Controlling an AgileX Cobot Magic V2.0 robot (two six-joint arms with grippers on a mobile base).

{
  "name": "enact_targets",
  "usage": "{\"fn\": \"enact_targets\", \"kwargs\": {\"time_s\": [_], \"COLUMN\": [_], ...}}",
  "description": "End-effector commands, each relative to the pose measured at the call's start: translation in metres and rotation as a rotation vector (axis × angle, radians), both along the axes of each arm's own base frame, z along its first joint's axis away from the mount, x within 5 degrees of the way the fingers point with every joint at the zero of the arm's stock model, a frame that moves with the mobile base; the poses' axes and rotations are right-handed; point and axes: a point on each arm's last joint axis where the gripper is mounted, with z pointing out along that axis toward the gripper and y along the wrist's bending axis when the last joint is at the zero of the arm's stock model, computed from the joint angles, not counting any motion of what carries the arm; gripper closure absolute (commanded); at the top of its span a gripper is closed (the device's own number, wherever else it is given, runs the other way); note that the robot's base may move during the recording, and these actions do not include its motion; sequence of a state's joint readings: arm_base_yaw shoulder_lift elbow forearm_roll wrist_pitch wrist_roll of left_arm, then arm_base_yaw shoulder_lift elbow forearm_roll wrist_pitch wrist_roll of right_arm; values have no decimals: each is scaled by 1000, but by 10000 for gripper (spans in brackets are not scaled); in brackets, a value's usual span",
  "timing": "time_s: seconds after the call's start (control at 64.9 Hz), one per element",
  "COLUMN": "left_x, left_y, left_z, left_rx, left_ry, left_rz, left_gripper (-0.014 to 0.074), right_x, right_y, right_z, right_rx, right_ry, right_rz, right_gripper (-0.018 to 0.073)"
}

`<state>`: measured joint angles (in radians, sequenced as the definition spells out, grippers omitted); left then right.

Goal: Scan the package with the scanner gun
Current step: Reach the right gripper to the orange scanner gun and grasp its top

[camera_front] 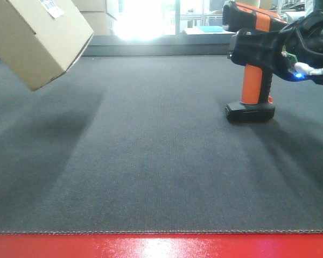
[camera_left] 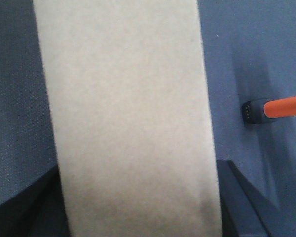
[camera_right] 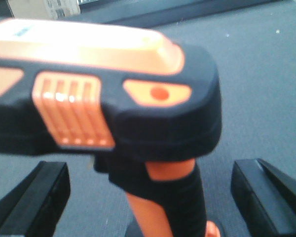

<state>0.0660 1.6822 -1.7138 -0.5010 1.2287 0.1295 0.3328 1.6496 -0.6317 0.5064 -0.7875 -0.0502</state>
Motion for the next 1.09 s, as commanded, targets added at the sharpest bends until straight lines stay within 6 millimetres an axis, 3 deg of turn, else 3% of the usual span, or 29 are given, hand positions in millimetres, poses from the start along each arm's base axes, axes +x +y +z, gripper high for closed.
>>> {"fn": "enact_targets", "kwargs": {"time_s": [0.0, 0.401, 0.709, 1.079], "left_x": [-1, -1, -1, -1], "left_y": [-2, -2, -2, -1], "left_z": [5, 4, 4, 4], "left_rx": [-24, -15, -15, -7], "left_ry": [-19, -19, -19, -18], "left_rz": [-2, -1, -1, 0], "left_gripper": [707, 707, 707, 707], "right_x": [2, 3, 18, 25], "right_y": [-1, 0, 8, 10], "right_z": [5, 8, 20, 5], "right_rx": [-3, -11, 20, 4], "right_ry": [-53, -78, -60, -34], "right_rz": [-17, -10, 19, 14], "right_gripper": [-9, -9, -9, -9]}}
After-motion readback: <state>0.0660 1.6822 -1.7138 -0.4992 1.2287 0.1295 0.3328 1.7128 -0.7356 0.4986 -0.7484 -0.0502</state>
